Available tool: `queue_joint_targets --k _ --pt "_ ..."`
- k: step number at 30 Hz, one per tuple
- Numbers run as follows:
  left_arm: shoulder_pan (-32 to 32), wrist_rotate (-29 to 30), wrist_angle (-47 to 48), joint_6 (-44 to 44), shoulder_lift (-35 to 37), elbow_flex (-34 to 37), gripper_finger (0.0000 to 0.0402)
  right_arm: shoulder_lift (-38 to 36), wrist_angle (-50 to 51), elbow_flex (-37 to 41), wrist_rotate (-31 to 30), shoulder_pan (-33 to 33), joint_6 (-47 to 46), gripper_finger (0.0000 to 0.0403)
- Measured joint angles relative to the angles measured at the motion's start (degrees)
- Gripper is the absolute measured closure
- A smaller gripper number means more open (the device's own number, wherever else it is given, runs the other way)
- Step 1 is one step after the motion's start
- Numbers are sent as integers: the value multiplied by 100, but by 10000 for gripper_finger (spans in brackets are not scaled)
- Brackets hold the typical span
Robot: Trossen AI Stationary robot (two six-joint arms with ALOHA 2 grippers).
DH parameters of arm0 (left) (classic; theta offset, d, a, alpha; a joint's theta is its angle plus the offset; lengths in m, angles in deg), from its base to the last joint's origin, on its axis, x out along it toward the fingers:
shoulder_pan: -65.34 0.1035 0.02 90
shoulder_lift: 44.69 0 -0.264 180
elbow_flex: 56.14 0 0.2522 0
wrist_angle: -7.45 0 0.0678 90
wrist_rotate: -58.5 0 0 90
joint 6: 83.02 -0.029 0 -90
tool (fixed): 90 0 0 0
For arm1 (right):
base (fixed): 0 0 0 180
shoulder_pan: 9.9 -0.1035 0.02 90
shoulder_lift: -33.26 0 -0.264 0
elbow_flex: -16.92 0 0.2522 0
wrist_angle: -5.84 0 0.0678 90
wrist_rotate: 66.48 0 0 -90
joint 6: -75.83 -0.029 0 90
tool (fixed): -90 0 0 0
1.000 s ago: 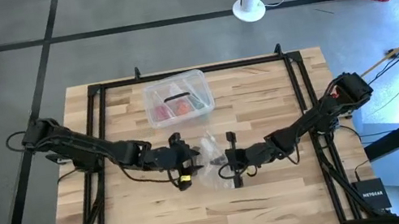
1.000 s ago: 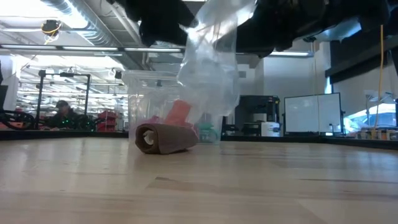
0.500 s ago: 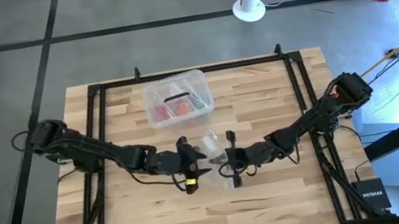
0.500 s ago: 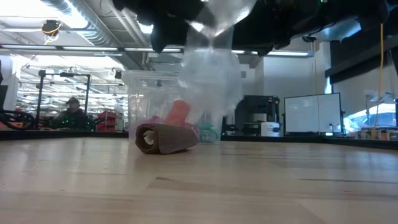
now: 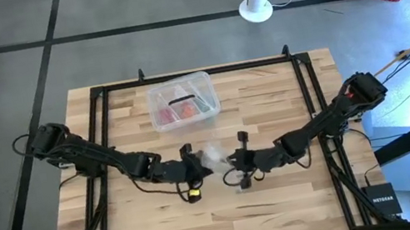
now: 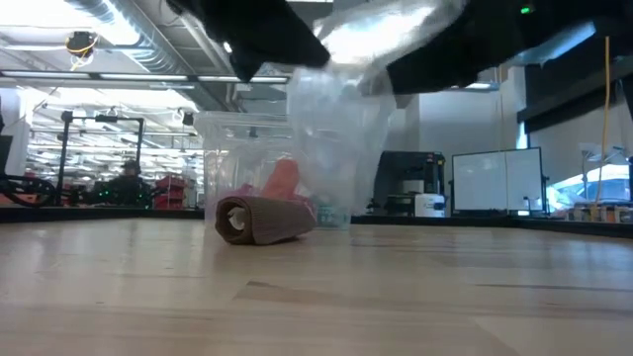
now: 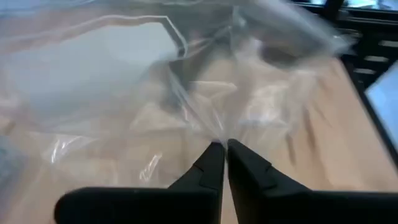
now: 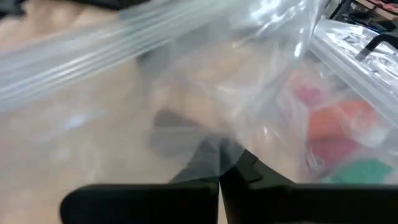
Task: Roll bandage
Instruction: Open the transparent zip bag
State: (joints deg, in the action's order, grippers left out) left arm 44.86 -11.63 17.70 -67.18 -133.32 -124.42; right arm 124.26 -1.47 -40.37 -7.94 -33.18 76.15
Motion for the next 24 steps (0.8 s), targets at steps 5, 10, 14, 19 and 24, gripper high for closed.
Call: queue_joint_targets --k 5,10,14,19,24 --pt "-252 207 146 -63 157 -9 398 -342 1125 -2 -204 -177 -5 403" --pt "-360 337 209 -87 163 -9 400 -447 1947 -2 -243 -222 -145 403" --pt "-347 572 587 102 165 -9 401 -447 2164 -2 -201 -223 -153 403" --pt "-162 722 409 132 106 -7 400 -447 2071 -2 -204 -221 -156 403" --pt "22 724 266 240 91 -7 395 -447 2086 -2 -201 -222 -183 403"
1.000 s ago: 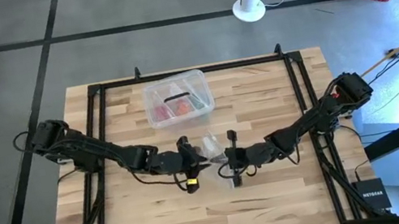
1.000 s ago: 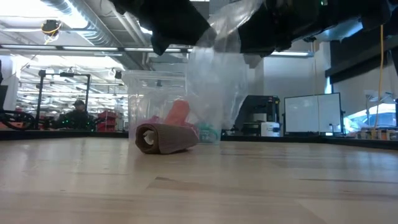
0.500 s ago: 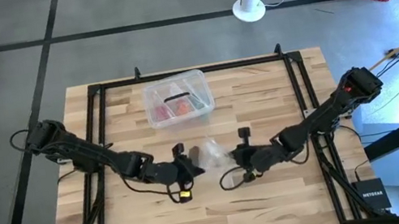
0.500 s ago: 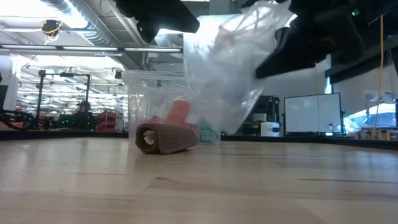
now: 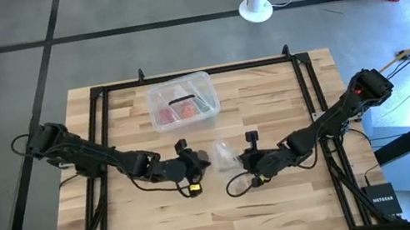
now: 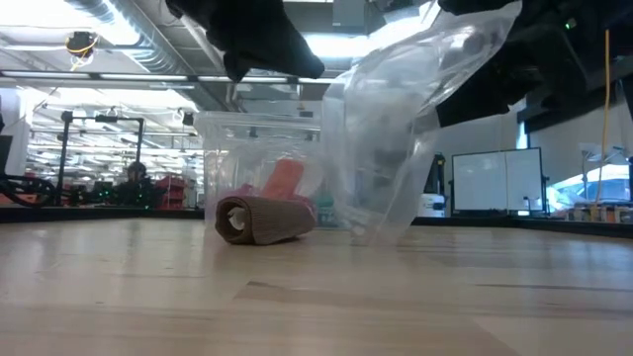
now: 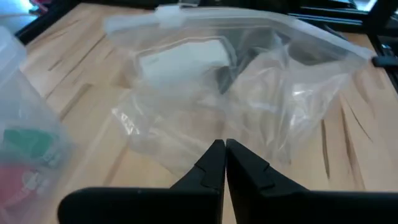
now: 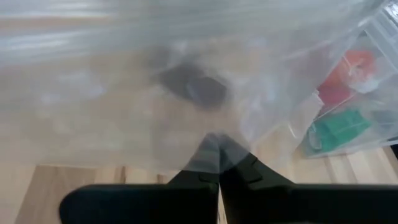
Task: Roll bandage
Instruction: Open the transparent zip bag
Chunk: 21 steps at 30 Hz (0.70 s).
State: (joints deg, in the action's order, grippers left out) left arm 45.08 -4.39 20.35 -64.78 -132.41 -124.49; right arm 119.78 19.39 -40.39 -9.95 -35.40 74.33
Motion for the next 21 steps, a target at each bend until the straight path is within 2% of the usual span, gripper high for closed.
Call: queue_joint_targets --k 4,8,13,17,21 --pt "51 -128 -3 56 34 -112 394 0 20 0 0 0 -84 403" --pt "50 -349 -556 -294 22 -274 373 0 20 0 0 0 -85 403" --pt "-1 -384 -610 -410 -124 -269 303 0 33 0 0 0 -111 403" --pt "-1 -386 -856 -423 -517 -267 245 0 32 0 -11 2 -113 403" --pt "15 -352 -1116 -800 -747 -262 208 0 33 2 -42 2 -118 403"
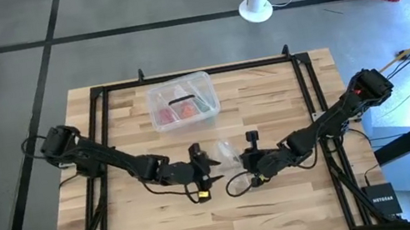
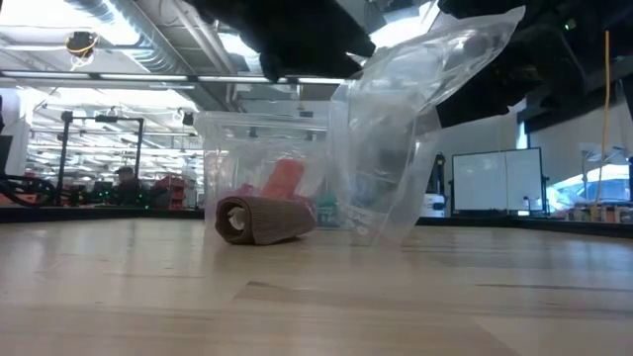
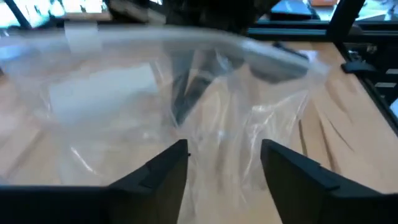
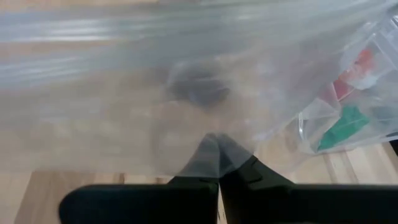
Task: Roll bandage
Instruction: Open the transparent zip bag
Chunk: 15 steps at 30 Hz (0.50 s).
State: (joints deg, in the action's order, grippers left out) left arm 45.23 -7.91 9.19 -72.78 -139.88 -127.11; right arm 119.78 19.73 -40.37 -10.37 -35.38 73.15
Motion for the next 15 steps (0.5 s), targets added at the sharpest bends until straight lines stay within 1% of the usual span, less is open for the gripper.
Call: queue_joint_targets --k 4,10,15 --pt "86 83 -265 -133 -120 0 193 2 2 0 35 0 -24 402" --pt "186 116 -379 -139 -205 0 192 2 -13 0 42 0 -33 402" --pt "271 92 -1071 -306 -427 -3 192 2 -47 0 42 0 -39 402"
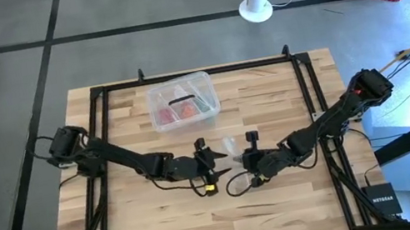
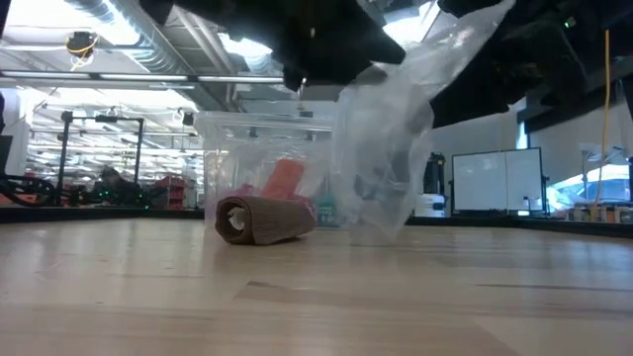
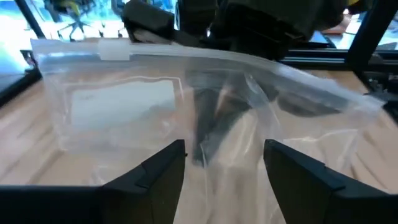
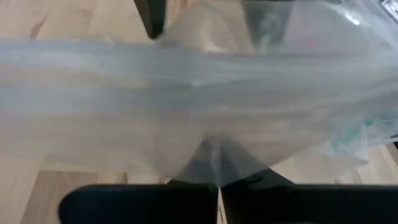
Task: Roll bandage
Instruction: Open the transparent zip bag
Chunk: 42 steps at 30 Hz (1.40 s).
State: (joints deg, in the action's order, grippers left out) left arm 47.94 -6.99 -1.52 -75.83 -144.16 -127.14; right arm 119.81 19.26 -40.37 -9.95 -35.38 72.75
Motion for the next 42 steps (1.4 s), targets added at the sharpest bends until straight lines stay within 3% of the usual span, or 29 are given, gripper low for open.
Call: queue_joint_targets --k 5,10,12,17,25,34,38,42 --pt "18 -20 -223 -169 -192 10 236 0 1 0 1 0 -13 402" --pt "32 -22 -340 -232 -201 3 357 0 5 2 1 0 -40 402" --pt "14 14 -325 -312 -201 3 388 0 34 2 0 0 -101 402" --pt "-248 267 91 -441 1 5 399 0 309 2 2 0 -378 402" --pt "-800 1259 1233 -213 278 3 401 0 303 130 59 -1 -699 402" --pt "-724 1318 1406 164 175 102 402 0 -5 131 391 0 -766 400" --pt "-644 1300 1346 142 175 102 401 0 -32 131 413 6 -899 380" --pt "-614 1300 1273 33 175 104 401 0 -19 131 460 55 -1001 326"
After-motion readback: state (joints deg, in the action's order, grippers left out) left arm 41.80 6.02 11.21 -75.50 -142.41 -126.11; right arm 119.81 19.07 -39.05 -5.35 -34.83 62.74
